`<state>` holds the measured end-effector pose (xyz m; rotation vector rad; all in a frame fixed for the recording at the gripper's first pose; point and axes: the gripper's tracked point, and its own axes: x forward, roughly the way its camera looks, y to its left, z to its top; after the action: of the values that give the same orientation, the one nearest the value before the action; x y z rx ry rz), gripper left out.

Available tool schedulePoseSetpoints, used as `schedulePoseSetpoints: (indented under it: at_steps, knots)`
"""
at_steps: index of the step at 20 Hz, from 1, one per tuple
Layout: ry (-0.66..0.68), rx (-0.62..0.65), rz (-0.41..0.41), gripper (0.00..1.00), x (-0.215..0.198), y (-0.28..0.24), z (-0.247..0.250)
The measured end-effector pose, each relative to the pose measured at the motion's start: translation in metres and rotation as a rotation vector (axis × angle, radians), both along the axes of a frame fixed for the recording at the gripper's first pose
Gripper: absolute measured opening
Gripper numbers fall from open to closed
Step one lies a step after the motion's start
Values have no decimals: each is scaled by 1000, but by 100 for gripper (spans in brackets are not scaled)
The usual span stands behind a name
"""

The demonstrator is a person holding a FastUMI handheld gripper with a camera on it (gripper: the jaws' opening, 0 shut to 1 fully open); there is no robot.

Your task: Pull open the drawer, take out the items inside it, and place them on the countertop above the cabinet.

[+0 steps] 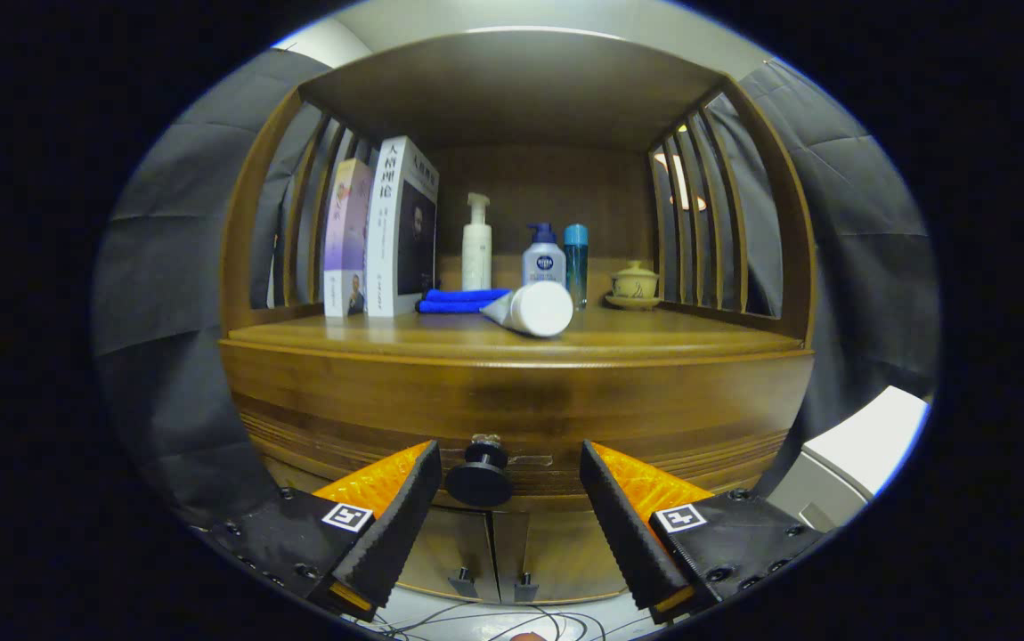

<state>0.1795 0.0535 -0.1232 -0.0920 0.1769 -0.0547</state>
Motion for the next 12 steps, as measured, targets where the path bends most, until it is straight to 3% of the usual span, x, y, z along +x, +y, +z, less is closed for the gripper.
schedulePoseSetpoints:
  at_steps: [12]
  knots:
    - [-133, 83, 72, 99, -118, -24, 107]
